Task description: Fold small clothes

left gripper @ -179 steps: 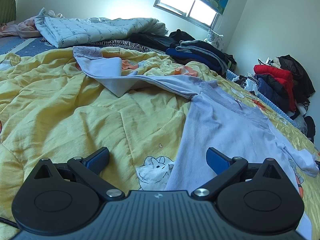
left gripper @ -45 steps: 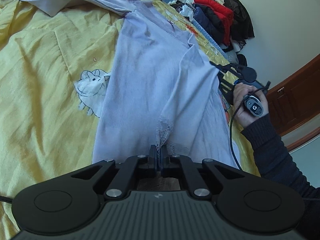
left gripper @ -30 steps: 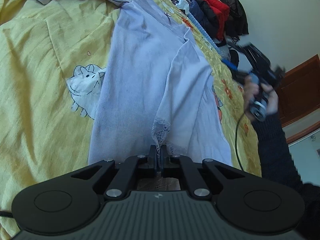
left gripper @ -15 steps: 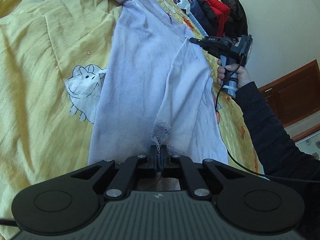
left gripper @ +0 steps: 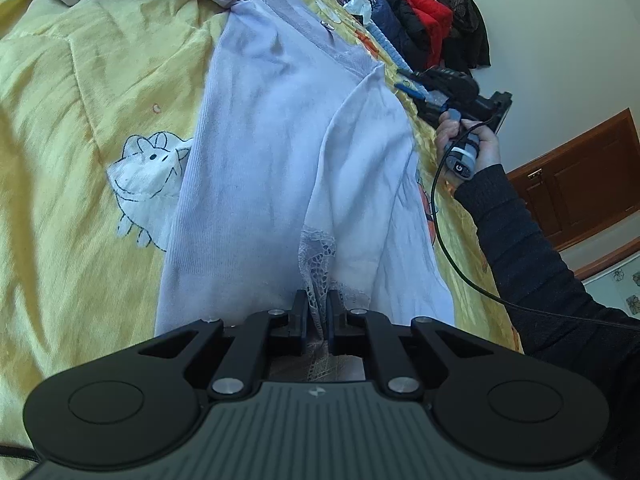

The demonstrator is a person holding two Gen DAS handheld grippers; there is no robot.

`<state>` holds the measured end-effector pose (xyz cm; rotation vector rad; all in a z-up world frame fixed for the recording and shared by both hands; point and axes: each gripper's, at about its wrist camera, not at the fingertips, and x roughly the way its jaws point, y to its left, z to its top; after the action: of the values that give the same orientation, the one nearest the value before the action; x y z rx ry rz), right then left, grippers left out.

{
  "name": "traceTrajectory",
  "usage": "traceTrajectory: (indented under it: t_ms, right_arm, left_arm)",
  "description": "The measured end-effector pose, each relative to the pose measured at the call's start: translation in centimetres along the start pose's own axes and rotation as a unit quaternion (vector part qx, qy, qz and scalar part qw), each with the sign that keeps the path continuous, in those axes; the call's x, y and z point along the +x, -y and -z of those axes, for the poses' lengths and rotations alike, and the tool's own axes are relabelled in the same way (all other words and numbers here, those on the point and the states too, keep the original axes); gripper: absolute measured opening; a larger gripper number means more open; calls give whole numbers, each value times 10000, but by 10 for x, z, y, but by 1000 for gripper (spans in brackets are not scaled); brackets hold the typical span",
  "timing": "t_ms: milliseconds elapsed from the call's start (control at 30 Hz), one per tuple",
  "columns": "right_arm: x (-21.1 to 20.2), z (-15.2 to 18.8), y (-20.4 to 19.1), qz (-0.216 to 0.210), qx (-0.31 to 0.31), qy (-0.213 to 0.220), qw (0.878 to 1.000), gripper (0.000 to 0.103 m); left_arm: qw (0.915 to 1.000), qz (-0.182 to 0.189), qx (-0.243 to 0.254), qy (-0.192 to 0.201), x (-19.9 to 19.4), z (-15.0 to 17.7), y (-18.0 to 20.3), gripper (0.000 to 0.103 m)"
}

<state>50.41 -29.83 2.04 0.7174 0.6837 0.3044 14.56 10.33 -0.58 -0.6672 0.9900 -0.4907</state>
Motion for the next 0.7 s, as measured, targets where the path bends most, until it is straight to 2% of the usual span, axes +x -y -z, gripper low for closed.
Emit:
traceTrajectory:
  t_ms: [67,133,233,267,300,400,467,533,567,633,700]
  right_arm:
    - [5,3,-19,-333,-286,-338,9985,27]
    - [19,10,-38,-441,-656,-709,9943,27]
    - [48,12,-36,130,-714,-994,9924,29]
    - [57,11,-29,498,-733,-1040,9906,9]
    - [62,9,-17,654,-677,-971,9908,1]
    - [63,-5,16,257,191,-930,9952,1]
    - [61,-6,15,351,135,-871,9955,1]
    - [55,-2,-1,660,-126,-825,9943,2]
    - [47,3,-11,739,-249,-774,9939,16]
    - [21,17,-35,467,-640,-760,9940,25]
    - [-10,42,-56,23,-1158,-915,9890,39]
  left_arm:
    - [10000,39,-22,-5,1,0,-1,9]
    - [10000,63,-43,-10,2,0,-2,9]
    - [10000,33,-5,5,1,1,-1,9]
    - [10000,28,24,26,0,1,-1,9]
    - [10000,29,42,42,0,2,-1,9]
    - [9999,83,37,83,-2,4,-4,9]
    - [9998,154,-60,96,-3,5,-7,9]
    - [9998,133,-99,94,-5,5,-7,9]
    - [9999,63,-132,77,-7,4,-5,9]
    - [9998,-104,5,191,-20,5,1,9]
    - [9985,-112,248,481,-41,7,11,9]
